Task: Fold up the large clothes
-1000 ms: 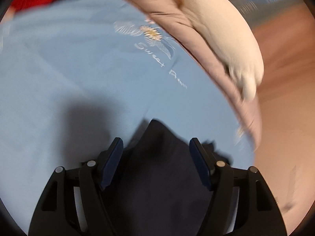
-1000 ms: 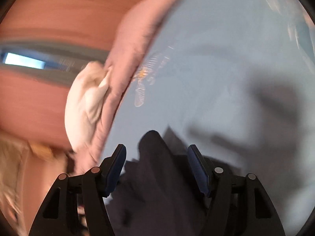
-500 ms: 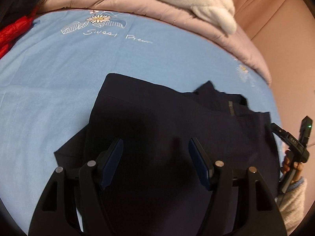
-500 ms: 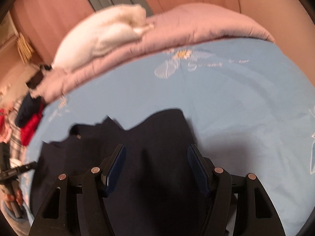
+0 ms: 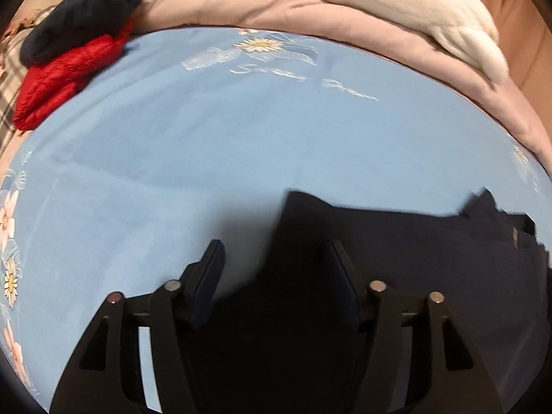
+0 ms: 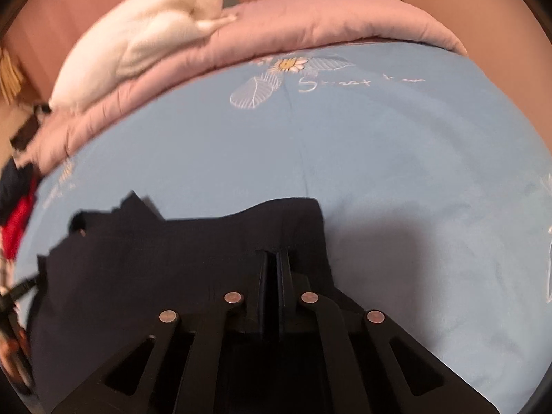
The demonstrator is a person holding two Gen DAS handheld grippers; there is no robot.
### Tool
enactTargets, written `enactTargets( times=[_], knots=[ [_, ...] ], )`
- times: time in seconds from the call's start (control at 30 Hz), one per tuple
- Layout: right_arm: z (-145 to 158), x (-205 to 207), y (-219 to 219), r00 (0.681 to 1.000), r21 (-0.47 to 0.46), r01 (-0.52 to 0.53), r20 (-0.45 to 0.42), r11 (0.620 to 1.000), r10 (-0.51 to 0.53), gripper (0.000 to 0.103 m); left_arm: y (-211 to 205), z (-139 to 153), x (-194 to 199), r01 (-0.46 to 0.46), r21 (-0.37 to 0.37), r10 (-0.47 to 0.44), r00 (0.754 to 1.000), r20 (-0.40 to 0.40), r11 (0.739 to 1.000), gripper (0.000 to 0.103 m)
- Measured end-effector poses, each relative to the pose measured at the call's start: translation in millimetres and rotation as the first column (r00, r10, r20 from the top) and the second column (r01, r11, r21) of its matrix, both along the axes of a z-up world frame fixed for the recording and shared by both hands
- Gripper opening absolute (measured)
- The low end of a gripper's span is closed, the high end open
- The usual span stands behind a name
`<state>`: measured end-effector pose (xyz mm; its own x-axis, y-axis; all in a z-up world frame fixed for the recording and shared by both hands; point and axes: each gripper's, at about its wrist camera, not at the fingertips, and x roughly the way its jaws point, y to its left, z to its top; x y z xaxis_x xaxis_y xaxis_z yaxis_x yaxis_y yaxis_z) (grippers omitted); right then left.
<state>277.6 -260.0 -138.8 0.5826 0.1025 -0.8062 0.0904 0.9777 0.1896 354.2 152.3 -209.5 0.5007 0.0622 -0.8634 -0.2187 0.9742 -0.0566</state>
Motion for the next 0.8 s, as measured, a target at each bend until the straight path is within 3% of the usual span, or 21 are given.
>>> enactTargets(
  times=[0.07,0.13,0.23,0.37,0.43,0.53,0.67,0.73,0.8],
  knots=[
    [9,-4,-2,0.999,0.009,0.022,0.027,1.0,-0.022,0.018,12,2,1,-0.03,-0.041,0.03,1.0,0.0,0.999,0.062],
    [23,-13,-8,0.995,0.003,0.079,0.058,0.997,-0.079,0.047,22,12,-6,-0.042,-0.062,0.044,0.999,0.021,0.997,0.058],
    [47,-33,5,0.987,-0.022,0.03,0.159,0.999,-0.026,0.047,15,31,-25,0.055,-0.129,-0.047,0.997,0.061,0.99,0.058],
    [58,-57,51,0.961,-0.024,-0.209,0.18,0.978,0.21,0.047,-18,48,-53,0.248,-0.191,-0.231,0.967,0.103,0.95,0.058],
    [52,-70,88,0.922,-0.053,-0.345,0.169,0.937,0.349,0.037,-34,54,-68,0.313,-0.2,-0.29,0.947,0.136,0.928,0.059],
    [34,-74,138,0.867,-0.08,-0.486,0.078,0.87,0.492,0.024,-59,53,-77,0.411,-0.193,-0.387,0.909,0.153,0.891,0.062],
    [14,-58,185,0.812,-0.114,-0.579,0.004,0.807,0.583,0.024,-53,16,-51,0.343,-0.124,-0.339,0.939,0.048,0.931,0.058],
    [4,-39,203,0.816,-0.118,-0.577,-0.034,0.808,0.578,0.024,-43,3,-38,0.267,-0.032,-0.267,0.963,0.026,0.963,0.055],
    [1,-18,217,0.828,-0.141,-0.559,-0.035,0.817,0.56,0.024,-29,-2,-23,0.198,-0.017,-0.197,0.98,0.026,0.98,0.058]
  ],
)
